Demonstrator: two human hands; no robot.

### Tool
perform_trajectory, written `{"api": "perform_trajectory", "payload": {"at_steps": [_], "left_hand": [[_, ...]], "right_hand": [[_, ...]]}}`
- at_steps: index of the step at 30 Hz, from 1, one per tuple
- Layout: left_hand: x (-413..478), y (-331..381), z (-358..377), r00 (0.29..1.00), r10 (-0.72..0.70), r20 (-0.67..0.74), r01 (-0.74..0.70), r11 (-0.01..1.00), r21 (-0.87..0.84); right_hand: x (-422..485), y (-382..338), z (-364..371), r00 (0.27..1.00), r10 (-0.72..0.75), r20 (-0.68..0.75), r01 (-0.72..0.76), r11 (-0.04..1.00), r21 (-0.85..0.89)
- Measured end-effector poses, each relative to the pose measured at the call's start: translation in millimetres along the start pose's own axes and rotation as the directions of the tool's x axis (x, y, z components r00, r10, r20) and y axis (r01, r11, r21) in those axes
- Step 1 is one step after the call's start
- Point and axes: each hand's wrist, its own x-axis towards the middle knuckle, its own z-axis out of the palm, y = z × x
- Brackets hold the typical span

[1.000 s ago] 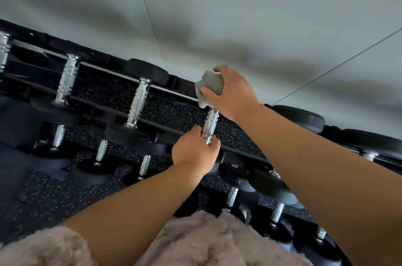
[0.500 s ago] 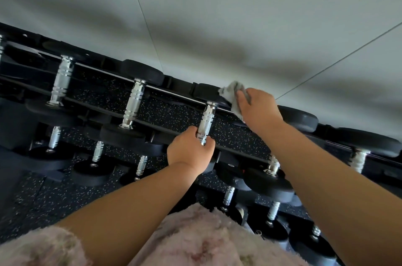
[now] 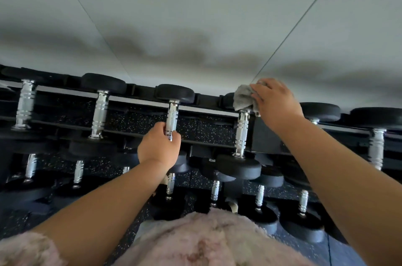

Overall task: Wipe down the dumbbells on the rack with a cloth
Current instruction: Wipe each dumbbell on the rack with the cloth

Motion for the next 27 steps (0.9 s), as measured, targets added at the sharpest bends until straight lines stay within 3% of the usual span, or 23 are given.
{"api": "perform_trajectory", "payload": {"at_steps": [2,4,8,11,14,16,20,22,24,27], "left_hand": [[-2,1,0,0.999,0.029,-0.037,-0.029,1.000,-0.007],[-4,4,2,0.996,0.062,-0.060,-0.061,0.998,0.021],[-7,16,10,0.994,0.109,-0.021,-0.105,0.982,0.160],[-9,28,11,0.996,0.033,0.079,-0.053,0.964,0.260],[-9,30,12,0.997,-0.025,0.069,0.004,0.958,0.287],[-8,28,14,0.999,-0.021,0.030,0.011,0.954,0.298],[-7,27,15,1.000,-0.017,-0.012,0.020,0.949,0.316],[-8,28,16,1.000,-0.020,-0.013,0.023,0.947,0.320],[-8,29,16,1.000,-0.021,-0.023,0.028,0.942,0.336],[-9,31,15,0.999,-0.025,-0.025,0.032,0.933,0.359]], "right_hand": [[-6,14,-5,0.991,0.130,0.041,-0.133,0.990,0.057],[-9,13,-8,0.984,0.156,0.083,-0.162,0.984,0.069],[0,-32,-1,0.996,-0.075,0.051,0.065,0.983,0.173],[12,-53,4,0.979,-0.189,0.083,0.184,0.981,0.060],[11,-32,9,0.991,-0.097,0.092,0.093,0.995,0.044],[-1,-9,12,0.997,0.003,0.079,-0.017,0.985,0.171],[-24,20,18,0.942,0.315,0.117,-0.334,0.845,0.419],[-22,14,16,0.901,0.400,0.170,-0.429,0.754,0.497],[-10,-10,12,0.932,0.339,0.128,-0.354,0.780,0.516],[10,-47,9,1.000,0.016,0.021,-0.023,0.916,0.400]]}}
